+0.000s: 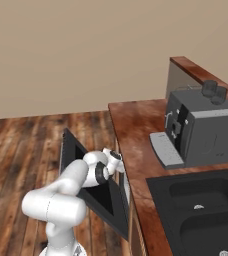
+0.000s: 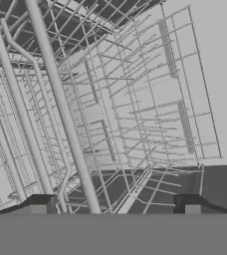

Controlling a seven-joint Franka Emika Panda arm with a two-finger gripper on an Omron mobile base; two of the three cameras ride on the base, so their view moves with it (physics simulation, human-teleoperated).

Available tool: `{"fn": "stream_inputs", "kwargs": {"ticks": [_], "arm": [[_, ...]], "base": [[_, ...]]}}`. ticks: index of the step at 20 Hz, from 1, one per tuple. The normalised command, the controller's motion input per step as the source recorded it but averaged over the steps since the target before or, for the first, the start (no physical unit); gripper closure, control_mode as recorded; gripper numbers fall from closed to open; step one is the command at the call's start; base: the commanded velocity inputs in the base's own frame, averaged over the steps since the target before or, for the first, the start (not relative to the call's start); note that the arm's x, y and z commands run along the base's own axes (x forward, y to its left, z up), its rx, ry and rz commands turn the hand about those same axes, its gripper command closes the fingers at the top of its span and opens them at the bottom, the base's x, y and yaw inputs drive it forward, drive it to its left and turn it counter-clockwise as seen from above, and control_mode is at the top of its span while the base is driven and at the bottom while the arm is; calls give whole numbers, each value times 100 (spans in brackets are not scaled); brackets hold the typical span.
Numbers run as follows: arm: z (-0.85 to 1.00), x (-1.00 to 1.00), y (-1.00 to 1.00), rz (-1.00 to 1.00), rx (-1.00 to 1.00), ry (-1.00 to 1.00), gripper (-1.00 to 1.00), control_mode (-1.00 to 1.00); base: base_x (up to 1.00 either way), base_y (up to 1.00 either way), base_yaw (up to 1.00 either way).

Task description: Open the dishwasher door and pull out the top rack.

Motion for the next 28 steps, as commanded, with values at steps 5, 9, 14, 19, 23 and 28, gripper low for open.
{"fn": "stream_inputs", "kwargs": {"ticks": [5,9,14,19,23,28], "arm": [[-3,12,-36,0,10,1,-100,-100],[-21,8,-27,0,11,5,-100,-100],[-48,6,-11,0,14,12,-100,-100],[-71,0,1,0,11,14,-100,-100],[-74,0,12,0,7,16,-100,-100],[-74,0,21,0,5,14,-100,-100]], "base": [[0,0,0],[0,0,0],[0,0,0],[0,0,0],[0,0,0],[0,0,0]]}}
